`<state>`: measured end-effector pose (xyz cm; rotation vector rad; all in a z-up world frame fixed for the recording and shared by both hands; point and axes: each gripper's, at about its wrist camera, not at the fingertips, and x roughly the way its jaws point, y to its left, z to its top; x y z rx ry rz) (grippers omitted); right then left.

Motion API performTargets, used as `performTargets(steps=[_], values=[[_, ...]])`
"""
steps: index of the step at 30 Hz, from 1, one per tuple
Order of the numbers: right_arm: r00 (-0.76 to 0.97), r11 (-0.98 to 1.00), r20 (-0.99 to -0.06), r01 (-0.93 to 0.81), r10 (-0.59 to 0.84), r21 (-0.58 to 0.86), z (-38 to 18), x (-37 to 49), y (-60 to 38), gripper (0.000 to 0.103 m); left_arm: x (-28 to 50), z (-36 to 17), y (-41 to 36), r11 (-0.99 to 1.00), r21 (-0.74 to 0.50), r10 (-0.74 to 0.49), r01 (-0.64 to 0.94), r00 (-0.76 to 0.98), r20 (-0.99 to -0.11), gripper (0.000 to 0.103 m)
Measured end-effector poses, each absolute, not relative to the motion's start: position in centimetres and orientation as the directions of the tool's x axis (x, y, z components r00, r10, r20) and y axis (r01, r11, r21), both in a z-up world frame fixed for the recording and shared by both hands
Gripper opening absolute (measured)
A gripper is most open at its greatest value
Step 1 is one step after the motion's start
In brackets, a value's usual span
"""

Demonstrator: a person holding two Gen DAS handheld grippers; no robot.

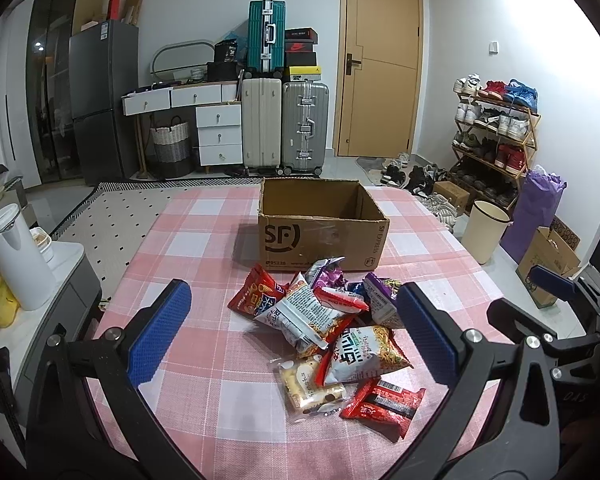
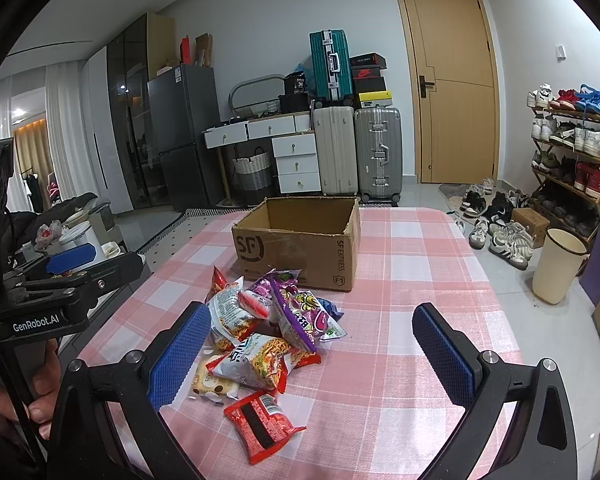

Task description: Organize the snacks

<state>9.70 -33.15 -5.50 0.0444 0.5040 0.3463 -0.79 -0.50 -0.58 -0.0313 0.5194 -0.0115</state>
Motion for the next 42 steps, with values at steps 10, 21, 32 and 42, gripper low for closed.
performTargets(steps=[10,21,32,42], values=[[0.819,0.941,-0.466,-0.314,0.335,0.126,-5.5,9.7,-33.1,0.103,-0.8,-0.6,-0.5,0.999,-0.033,-0.019,0.002,0.868,-0.496,0.102],[0.817,0.940,-0.468,-0.317,0.338,0.125,-5.4,9.3,-33.0,0.103,-0.8,-0.6,-0.5,0.999,-0.035,-0.019,0.002,0.867,-0.498,0.102],[0.767,0.923,-0.521,-0.363,0.374,0.127,-7.7,9.3,-32.2,0.103,-0.6,-1.3,-0.2,0.999,-0.043,-0.018,-0.004,0.860,-0.510,0.102],[0.681,0.895,-0.606,-0.430,0.411,0.123,-11.8,10.1,-30.5,0.103,0.6,-2.6,1.1,0.997,-0.071,-0.022,-0.019,0.848,-0.529,0.102]])
